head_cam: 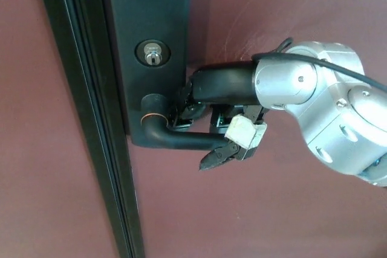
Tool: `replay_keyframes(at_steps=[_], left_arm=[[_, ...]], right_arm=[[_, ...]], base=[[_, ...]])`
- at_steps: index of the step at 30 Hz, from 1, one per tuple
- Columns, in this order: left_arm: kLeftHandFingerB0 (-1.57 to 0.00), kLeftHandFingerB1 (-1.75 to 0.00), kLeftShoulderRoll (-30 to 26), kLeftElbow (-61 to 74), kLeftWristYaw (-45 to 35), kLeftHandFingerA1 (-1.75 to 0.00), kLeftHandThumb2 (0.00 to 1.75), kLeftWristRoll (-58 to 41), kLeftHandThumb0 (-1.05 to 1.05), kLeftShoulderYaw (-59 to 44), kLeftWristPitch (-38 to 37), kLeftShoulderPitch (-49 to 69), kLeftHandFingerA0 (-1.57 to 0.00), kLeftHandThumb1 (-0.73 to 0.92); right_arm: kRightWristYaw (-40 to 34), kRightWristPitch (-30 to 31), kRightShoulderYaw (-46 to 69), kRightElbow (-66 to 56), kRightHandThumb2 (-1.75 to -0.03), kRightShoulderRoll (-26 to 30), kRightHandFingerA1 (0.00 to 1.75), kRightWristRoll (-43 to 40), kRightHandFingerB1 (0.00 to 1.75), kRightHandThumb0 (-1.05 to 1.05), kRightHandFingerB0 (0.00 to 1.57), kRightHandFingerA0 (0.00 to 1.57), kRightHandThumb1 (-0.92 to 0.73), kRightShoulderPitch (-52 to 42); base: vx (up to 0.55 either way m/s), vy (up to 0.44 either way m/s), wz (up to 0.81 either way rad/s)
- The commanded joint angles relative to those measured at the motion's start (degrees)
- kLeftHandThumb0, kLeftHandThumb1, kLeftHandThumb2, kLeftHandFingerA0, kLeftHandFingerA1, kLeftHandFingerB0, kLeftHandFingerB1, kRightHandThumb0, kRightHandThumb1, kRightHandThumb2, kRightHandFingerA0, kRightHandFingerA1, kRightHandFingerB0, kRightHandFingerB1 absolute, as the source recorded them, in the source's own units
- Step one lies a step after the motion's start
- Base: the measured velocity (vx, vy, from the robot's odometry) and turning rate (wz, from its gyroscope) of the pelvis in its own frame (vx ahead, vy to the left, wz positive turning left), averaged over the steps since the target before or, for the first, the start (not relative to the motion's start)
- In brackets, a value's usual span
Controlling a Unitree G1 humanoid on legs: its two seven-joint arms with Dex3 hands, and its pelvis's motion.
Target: The robot walks towards the door handle and put its right hand on it and twist the handle
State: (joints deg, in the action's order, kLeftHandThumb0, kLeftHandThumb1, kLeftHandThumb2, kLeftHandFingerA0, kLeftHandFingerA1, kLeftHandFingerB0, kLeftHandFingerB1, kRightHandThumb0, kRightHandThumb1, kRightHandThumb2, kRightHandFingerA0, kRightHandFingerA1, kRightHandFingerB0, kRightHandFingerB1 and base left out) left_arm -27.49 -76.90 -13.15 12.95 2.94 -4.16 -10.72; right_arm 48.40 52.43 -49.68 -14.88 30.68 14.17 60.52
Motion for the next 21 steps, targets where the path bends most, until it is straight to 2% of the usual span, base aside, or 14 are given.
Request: replay_keyframes(at_steps=[1,7,8,10,11,21], left_arm=[[-0.49,-0.39,0.3,0.1,0.0,-0.46,0.58,0.5,-0.4,0.4,0.7,-0.4,-0.68,0.6],[-0.49,-0.39,0.1,0.2,-0.2,-0.46,0.58,0.6,-0.4,0.6,0.8,-0.3,-0.68,0.6],[-0.49,-0.39,0.2,0.1,-0.4,-0.46,0.58,0.4,-0.4,0.5,0.7,-0.3,-0.68,0.6],[-0.49,-0.39,0.2,0.0,-0.4,-0.46,0.58,0.4,-0.4,0.5,0.9,-0.3,-0.68,0.6],[-0.49,-0.39,0.2,0.0,-0.4,-0.46,0.58,0.3,-0.4,0.5,0.8,-0.3,-0.68,0.6],[-0.49,-0.39,0.0,0.2,-0.4,-0.46,0.58,0.6,-0.4,0.8,0.7,-0.3,-0.68,0.6]], right_arm=[[1.2,2.7,-4.7,3.9,-0.79,0.4,0.59,2.1,0.51,-0.58,0.46,0.59,-0.43,-6.4],[2.6,3.0,-4.4,4.5,-0.79,-0.3,0.62,2.5,0.52,-0.58,0.47,0.64,-0.43,-6.8],[3.1,3.2,-4.5,4.0,-0.56,-0.1,0.55,2.5,0.41,-0.55,0.54,0.73,-0.53,-6.8],[3.5,3.1,-4.3,3.5,-0.57,0.1,0.56,2.5,0.41,-0.55,0.55,0.75,-0.53,-7.1],[3.7,3.0,-4.2,3.4,-0.8,0.2,0.65,2.7,0.53,-0.59,0.5,0.71,-0.44,-7.1],[5.9,1.2,-2.3,3.9,-0.78,0.3,0.66,4.3,0.54,-0.58,0.55,0.78,-0.43,-5.8]], base=[[0.0,0.0,0.0],[0.0,0.0,0.0],[0.0,0.0,0.0],[0.0,0.004,0.11],[0.06,0.008,0.15],[0.01,0.001,0.02]])
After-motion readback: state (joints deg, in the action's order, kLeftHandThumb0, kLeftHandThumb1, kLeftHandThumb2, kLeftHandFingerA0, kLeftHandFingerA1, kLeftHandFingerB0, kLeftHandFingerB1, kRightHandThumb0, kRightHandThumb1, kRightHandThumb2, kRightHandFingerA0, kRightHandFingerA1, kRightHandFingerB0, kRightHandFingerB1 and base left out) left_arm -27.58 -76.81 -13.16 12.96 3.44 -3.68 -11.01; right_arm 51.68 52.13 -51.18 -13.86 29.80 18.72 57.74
